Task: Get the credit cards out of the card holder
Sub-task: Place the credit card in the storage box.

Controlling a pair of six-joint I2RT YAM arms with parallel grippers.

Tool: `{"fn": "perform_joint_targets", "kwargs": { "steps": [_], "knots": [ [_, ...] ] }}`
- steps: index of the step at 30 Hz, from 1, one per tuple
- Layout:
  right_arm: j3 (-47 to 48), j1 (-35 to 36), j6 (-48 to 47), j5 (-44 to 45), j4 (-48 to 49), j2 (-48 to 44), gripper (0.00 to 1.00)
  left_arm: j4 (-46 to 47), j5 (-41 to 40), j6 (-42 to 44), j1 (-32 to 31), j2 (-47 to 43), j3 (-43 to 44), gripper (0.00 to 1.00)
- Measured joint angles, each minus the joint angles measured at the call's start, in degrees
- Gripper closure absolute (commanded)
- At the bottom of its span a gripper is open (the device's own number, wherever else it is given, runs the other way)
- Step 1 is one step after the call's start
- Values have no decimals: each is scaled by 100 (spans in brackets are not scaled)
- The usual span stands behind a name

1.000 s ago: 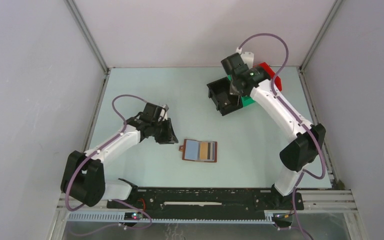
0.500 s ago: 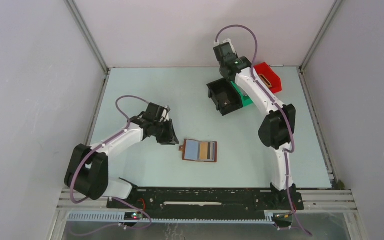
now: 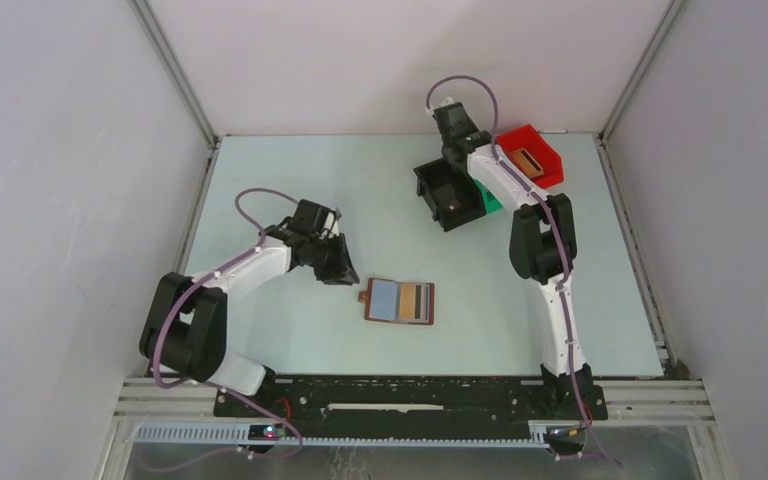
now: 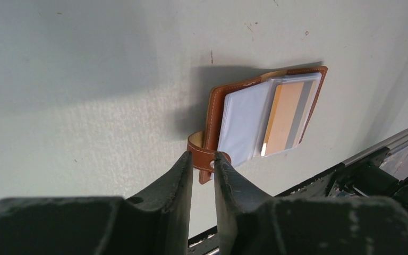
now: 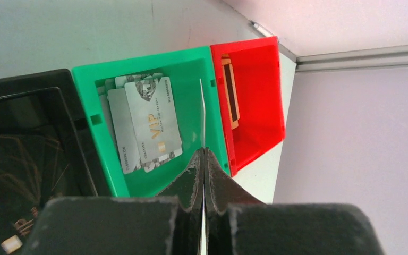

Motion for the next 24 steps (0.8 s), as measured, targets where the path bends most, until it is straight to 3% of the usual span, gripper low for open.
{"fn": "perform_joint_targets", "kwargs": {
  "steps": [6, 8, 10, 11, 20, 24],
  "knots": [
    [-164, -181, -168, -2, 203, 498, 100, 11, 66, 66, 85, 175, 39, 74],
    [-208, -201, -153, -4, 188, 588, 90, 9, 98, 101, 116, 238, 42, 74],
    [-210, -216, -72, -35, 153, 625, 69, 7, 111, 122, 142, 280, 42, 74],
    [-208, -227, -4, -79, 96, 625, 66, 7, 111, 138, 153, 293, 42, 75],
    [-116, -251, 573, -358, -278, 540, 63, 15, 190, 144, 168, 313, 138, 75],
    [-144, -245, 855, -468, -522, 214, 59, 11, 234, 144, 166, 273, 138, 70]
  ]
}}
